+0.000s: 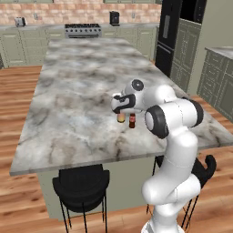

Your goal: Place the large bottle from the dining counter next to the other large bottle outside the sink, and place the small bottle from the dining counter next to the other small bottle inside the sink.

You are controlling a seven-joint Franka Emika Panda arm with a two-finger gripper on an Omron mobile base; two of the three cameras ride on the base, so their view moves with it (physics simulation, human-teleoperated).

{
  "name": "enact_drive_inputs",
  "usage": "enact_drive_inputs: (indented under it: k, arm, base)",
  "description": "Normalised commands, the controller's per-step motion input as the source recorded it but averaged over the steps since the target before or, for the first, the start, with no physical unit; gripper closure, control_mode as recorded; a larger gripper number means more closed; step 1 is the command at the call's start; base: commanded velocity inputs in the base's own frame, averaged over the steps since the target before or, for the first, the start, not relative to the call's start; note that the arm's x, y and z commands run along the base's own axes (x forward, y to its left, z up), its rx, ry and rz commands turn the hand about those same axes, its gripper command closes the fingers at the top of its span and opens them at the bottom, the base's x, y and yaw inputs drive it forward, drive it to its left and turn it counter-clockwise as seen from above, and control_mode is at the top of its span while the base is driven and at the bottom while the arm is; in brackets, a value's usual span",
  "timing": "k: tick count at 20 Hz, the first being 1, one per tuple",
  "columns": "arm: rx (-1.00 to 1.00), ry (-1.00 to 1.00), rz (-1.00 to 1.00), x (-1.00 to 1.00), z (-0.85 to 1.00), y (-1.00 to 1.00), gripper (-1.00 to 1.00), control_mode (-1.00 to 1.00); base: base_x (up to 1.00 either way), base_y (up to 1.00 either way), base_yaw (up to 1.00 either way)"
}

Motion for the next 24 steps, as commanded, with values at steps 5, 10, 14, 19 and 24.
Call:
enact_drive_inputs:
  k: [5,10,14,19,24]
  arm:
    - [0.0,0.0,0.0,0.0,0.0,0.0,1.0,1.0]
    - [0.0,0.0,0.0,0.0,0.0,0.0,1.0,1.0]
    - [0.0,0.0,0.0,0.0,0.0,0.0,1.0,1.0]
    - [0.0,0.0,0.0,0.0,0.0,0.0,1.0,1.0]
    - [0.0,0.0,0.0,0.0,0.0,0.0,1.0,1.0]
  base:
    - [-0.44,0.06,0.0]
    - [-0.73,0.22,0.0]
    - [-0.59,0.37,0.03]
    - [-0.14,0.84,0.02]
    - [0.0,1.0,0.01]
